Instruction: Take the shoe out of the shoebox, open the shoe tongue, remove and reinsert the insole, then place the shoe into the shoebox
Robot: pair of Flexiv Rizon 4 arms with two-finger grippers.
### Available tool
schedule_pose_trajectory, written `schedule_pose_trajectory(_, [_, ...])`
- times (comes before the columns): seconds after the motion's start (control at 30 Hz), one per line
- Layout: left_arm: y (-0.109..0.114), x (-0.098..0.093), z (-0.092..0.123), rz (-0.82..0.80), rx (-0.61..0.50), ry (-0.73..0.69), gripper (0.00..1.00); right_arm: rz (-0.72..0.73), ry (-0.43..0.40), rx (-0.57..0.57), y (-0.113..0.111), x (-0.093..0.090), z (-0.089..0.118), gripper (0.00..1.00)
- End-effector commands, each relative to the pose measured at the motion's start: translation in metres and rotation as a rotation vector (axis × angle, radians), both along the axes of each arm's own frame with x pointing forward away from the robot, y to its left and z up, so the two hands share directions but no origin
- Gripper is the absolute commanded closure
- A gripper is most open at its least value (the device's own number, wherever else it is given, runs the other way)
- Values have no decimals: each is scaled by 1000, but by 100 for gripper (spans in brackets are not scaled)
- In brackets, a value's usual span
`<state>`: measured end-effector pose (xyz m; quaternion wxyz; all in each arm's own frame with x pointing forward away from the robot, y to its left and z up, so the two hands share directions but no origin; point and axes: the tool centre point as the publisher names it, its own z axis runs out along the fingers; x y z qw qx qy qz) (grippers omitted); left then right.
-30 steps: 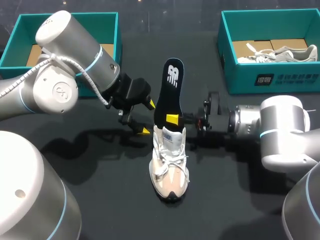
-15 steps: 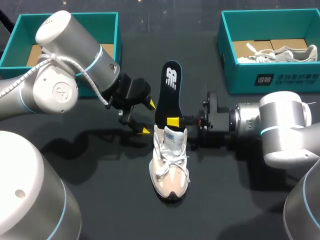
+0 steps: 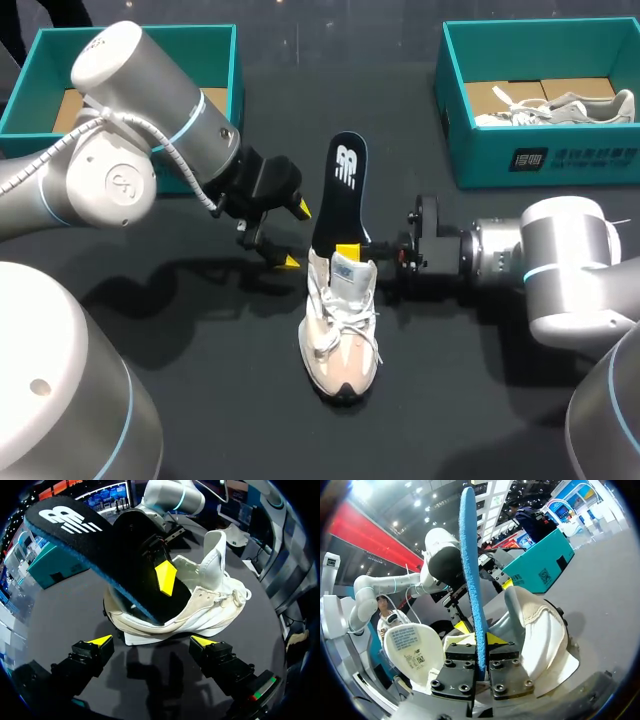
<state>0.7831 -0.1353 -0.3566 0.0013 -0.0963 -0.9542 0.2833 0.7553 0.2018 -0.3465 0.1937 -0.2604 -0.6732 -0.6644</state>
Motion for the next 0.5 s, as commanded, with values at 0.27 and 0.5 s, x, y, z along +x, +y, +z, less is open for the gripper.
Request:
schedule_pose_trajectory(0.27, [0, -1, 0, 0, 1, -2, 0, 41, -29, -23, 6, 7, 5, 83])
schedule_pose_trajectory(0.5, [0, -1, 0, 0, 1, -2, 0, 47, -45, -36, 6, 7, 11, 83])
